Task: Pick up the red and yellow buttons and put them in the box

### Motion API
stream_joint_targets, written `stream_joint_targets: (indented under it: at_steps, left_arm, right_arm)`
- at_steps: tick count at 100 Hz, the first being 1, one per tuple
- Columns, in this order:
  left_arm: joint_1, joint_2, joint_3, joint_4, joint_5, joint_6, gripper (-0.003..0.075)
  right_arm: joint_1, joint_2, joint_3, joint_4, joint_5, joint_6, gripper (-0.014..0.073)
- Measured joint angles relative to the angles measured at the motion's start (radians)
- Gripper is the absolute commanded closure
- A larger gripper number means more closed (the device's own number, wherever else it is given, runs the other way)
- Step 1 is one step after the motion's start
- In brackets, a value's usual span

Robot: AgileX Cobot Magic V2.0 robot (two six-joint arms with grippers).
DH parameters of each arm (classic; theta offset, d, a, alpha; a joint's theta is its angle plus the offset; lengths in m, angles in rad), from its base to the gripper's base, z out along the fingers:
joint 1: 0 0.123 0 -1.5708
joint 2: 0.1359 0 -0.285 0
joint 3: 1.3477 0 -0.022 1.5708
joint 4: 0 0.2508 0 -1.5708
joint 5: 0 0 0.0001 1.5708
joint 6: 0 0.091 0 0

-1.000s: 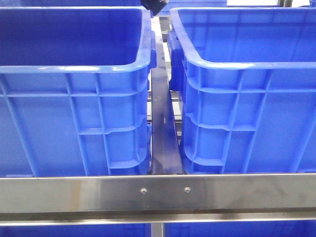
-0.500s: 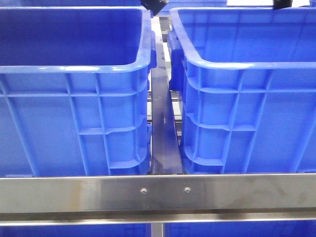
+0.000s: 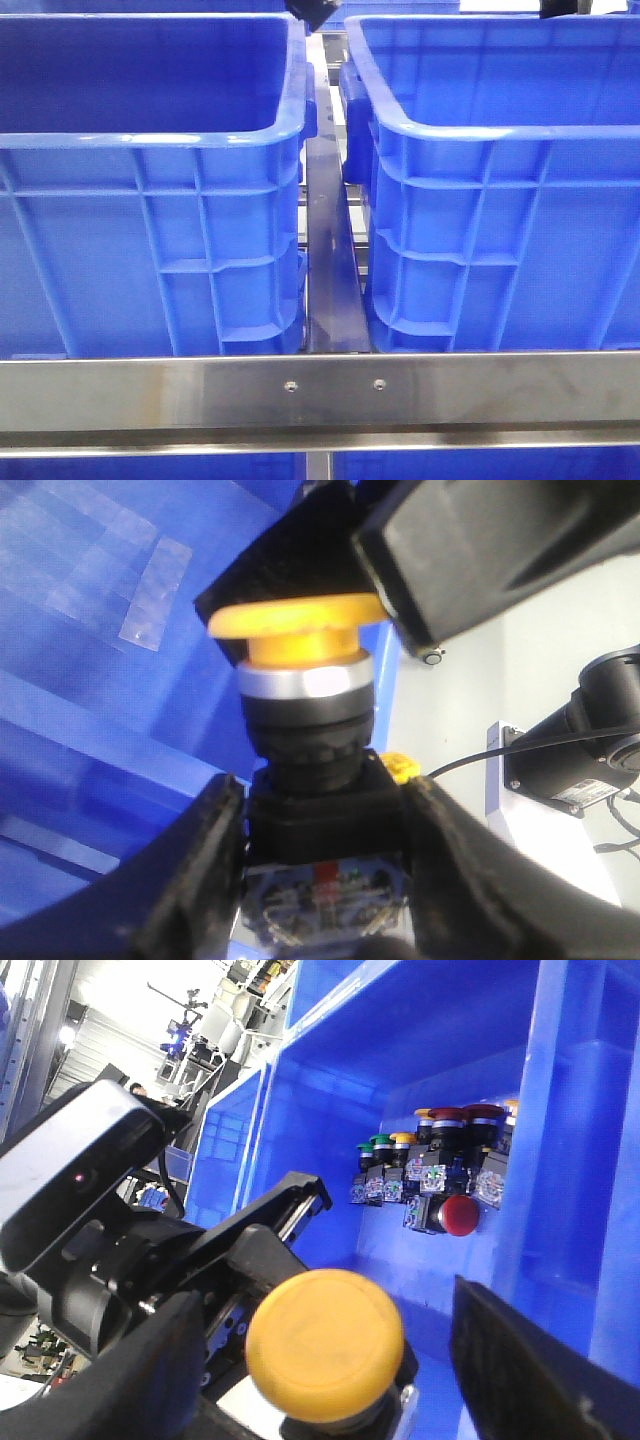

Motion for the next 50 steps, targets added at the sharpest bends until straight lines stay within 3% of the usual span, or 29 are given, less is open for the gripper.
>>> stream_joint_targets:
  at_steps: [15, 34, 50]
  left_arm:
    - [0.000, 0.000, 0.000, 0.000, 0.000, 0.000, 0.0574]
    - [0.000, 0.000, 0.000, 0.000, 0.000, 0.000, 0.0574]
    - [0.000, 0.000, 0.000, 0.000, 0.000, 0.000, 0.0574]
  right_arm:
    - [0.000, 0.000, 0.000, 0.000, 0.000, -0.002, 0.0078]
    - [0.000, 0.000, 0.000, 0.000, 0.002, -0.010, 0.0339]
    - [0.000, 0.000, 0.000, 0.000, 0.006, -0.017, 0.0375]
